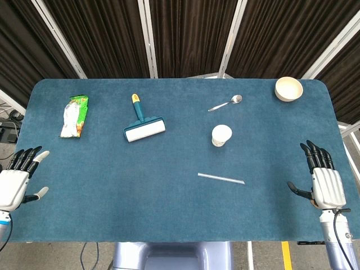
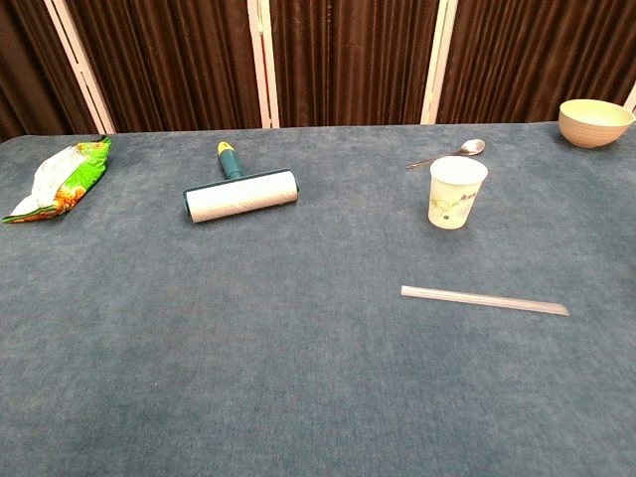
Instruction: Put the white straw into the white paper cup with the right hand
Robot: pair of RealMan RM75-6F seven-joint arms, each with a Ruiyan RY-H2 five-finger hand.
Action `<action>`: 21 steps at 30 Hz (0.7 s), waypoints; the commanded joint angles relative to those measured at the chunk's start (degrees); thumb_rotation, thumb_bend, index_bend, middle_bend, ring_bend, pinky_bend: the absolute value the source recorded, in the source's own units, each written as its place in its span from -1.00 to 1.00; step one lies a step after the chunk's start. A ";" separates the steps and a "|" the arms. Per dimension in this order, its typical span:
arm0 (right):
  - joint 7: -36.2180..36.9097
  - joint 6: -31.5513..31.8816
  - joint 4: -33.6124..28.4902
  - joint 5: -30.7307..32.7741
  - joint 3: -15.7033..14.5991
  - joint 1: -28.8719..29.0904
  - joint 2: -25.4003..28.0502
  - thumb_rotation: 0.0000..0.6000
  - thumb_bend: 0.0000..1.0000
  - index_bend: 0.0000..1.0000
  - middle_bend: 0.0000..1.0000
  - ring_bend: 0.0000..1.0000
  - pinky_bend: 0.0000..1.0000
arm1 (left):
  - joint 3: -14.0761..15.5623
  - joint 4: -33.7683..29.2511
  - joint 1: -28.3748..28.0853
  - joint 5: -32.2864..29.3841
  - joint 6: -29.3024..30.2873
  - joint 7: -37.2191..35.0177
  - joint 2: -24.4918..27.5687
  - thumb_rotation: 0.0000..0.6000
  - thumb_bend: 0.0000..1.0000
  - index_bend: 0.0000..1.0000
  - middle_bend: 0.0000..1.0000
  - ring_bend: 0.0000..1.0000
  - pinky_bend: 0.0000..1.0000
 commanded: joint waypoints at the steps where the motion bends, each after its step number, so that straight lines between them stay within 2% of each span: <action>1: -0.03 -0.06 -0.06 -0.06 0.00 0.01 0.00 1.00 -0.63 -0.98 -1.00 -1.00 -1.00 | -0.02 0.00 -0.03 -0.06 -0.06 -0.02 -0.01 1.00 -0.51 -0.76 -1.00 -1.00 -1.00; 17: 0.03 -0.63 -1.70 -0.94 0.16 0.42 0.21 1.00 -0.63 -0.98 -1.00 -1.00 -1.00 | -0.10 -0.11 -0.11 -0.34 -0.28 0.08 0.02 1.00 -0.52 -0.76 -1.00 -1.00 -1.00; 18: 0.09 -0.56 -1.89 -1.06 0.20 0.44 0.16 1.00 -0.62 -0.98 -0.94 -1.00 -0.96 | -0.12 -0.13 -0.12 -0.37 -0.31 0.11 0.03 1.00 -0.52 -0.76 -1.00 -1.00 -1.00; 20: 0.10 0.19 -2.36 -1.38 0.63 0.44 -0.12 1.00 -0.63 -0.99 -0.69 -0.88 -0.63 | -0.13 -0.18 -0.11 -0.43 -0.32 0.18 0.03 1.00 -0.51 -0.76 -1.00 -1.00 -1.00; 21: 0.06 0.49 -2.58 -1.40 0.89 0.48 -0.28 1.00 -0.63 -0.99 -0.51 -0.76 -0.39 | -0.13 -0.21 -0.12 -0.44 -0.32 0.23 0.03 1.00 -0.51 -0.76 -1.00 -1.00 -1.00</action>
